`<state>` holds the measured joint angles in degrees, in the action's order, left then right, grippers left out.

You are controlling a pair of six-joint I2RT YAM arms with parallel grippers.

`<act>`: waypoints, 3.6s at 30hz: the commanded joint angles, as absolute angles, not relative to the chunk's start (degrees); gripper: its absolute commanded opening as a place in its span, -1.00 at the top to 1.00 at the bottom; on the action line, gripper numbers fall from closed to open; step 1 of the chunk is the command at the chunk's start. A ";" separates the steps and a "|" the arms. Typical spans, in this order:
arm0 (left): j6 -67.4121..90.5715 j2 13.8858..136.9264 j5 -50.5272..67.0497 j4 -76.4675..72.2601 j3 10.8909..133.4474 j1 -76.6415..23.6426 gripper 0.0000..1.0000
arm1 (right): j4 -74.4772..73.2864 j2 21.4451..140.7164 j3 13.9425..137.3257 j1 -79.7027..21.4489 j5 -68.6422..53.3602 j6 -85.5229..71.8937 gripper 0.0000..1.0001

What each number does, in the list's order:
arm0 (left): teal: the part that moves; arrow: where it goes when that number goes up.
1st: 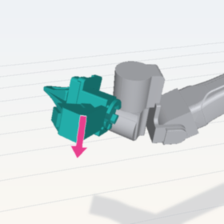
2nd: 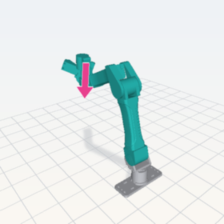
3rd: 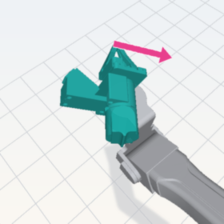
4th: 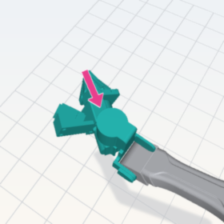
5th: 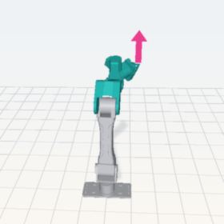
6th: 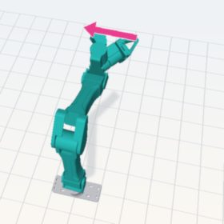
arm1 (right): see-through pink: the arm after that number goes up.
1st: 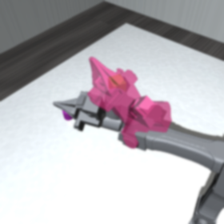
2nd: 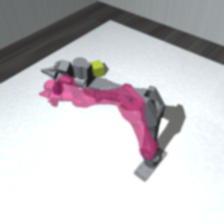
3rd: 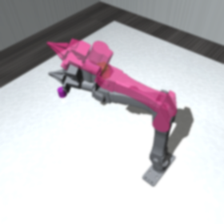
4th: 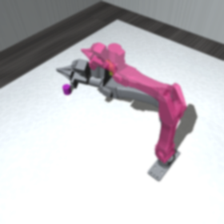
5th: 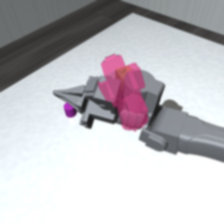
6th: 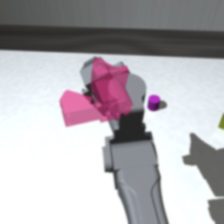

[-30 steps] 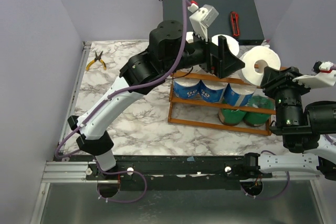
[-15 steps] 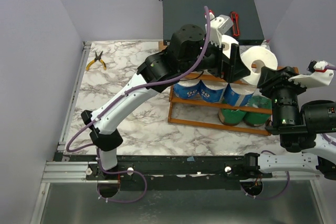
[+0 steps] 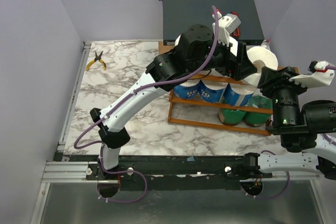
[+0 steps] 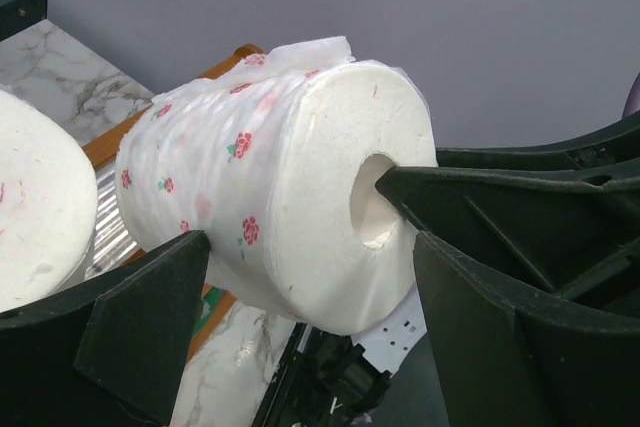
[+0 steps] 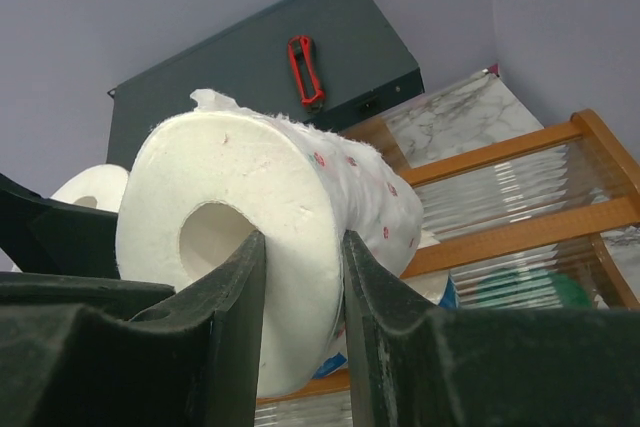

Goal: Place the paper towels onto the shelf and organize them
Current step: Place the paper towel on the shelf.

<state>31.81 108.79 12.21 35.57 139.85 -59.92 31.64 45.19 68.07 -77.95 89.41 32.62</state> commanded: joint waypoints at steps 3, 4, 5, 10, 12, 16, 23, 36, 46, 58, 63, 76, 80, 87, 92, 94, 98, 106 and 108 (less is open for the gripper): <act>32.45 111.24 10.71 33.94 141.88 -60.55 -0.63 | 33.40 43.62 68.13 -78.56 100.90 31.87 0.47; 32.36 111.42 10.50 33.84 142.01 -60.56 -0.57 | 33.40 43.44 68.04 -78.78 100.92 31.82 0.47; 32.18 111.49 10.25 33.68 142.12 -60.63 -0.53 | 33.40 43.33 67.95 -78.80 100.95 31.89 0.47; 31.82 112.14 9.87 32.47 142.12 -60.82 -0.26 | 33.49 42.98 67.94 -78.97 101.02 32.17 0.47; 31.82 112.53 10.02 32.01 142.30 -60.99 -0.18 | 33.78 43.15 68.03 -79.16 101.00 32.59 0.47; 31.64 113.19 10.37 31.05 142.49 -61.30 0.11 | 35.16 43.62 68.12 -79.44 101.03 33.93 0.47; 33.11 112.99 11.07 27.92 141.08 -61.35 0.48 | 38.63 42.94 67.81 -79.79 101.00 37.08 0.19; 37.49 111.69 8.91 24.24 137.10 -59.89 0.78 | 40.96 42.43 68.53 -80.52 100.99 39.57 -0.74; 40.73 114.02 8.61 23.96 139.62 -56.39 0.78 | 41.13 44.04 71.19 -80.51 100.19 40.55 -1.00; 42.62 118.08 8.17 22.93 142.40 -55.28 0.79 | 41.70 42.10 68.56 -80.52 100.66 39.68 -1.00; 42.71 117.98 8.53 23.53 141.50 -55.28 0.63 | 41.75 42.30 68.49 -80.52 100.50 39.73 -1.00; 42.63 116.98 8.26 23.35 140.45 -55.36 -0.27 | 42.19 41.87 67.76 -80.54 100.91 39.64 -1.00; 42.48 116.56 8.37 23.20 140.37 -55.41 -0.33 | 42.23 41.70 67.44 -80.52 100.92 39.64 -1.00; 41.73 116.37 7.82 23.35 140.15 -55.55 -0.34 | 42.35 43.01 66.98 -80.56 101.25 43.56 -0.92; 41.44 115.86 7.75 23.20 139.43 -55.54 -0.34 | 42.46 42.12 65.42 -80.54 101.32 42.01 -0.60; 41.23 115.67 7.59 23.14 139.39 -55.54 -0.34 | 42.90 42.36 65.22 -80.58 101.32 42.35 -0.51; 41.22 115.15 7.82 23.29 139.45 -55.63 -0.37 | 47.41 43.86 65.43 -80.58 101.25 46.42 -0.51; 40.19 112.39 7.75 22.90 138.29 -56.66 -0.49 | 49.20 43.83 65.84 -80.58 101.21 47.64 -0.61; 39.99 111.82 7.61 22.81 137.95 -56.86 -0.51 | 49.55 43.50 65.41 -80.58 101.25 47.70 -0.60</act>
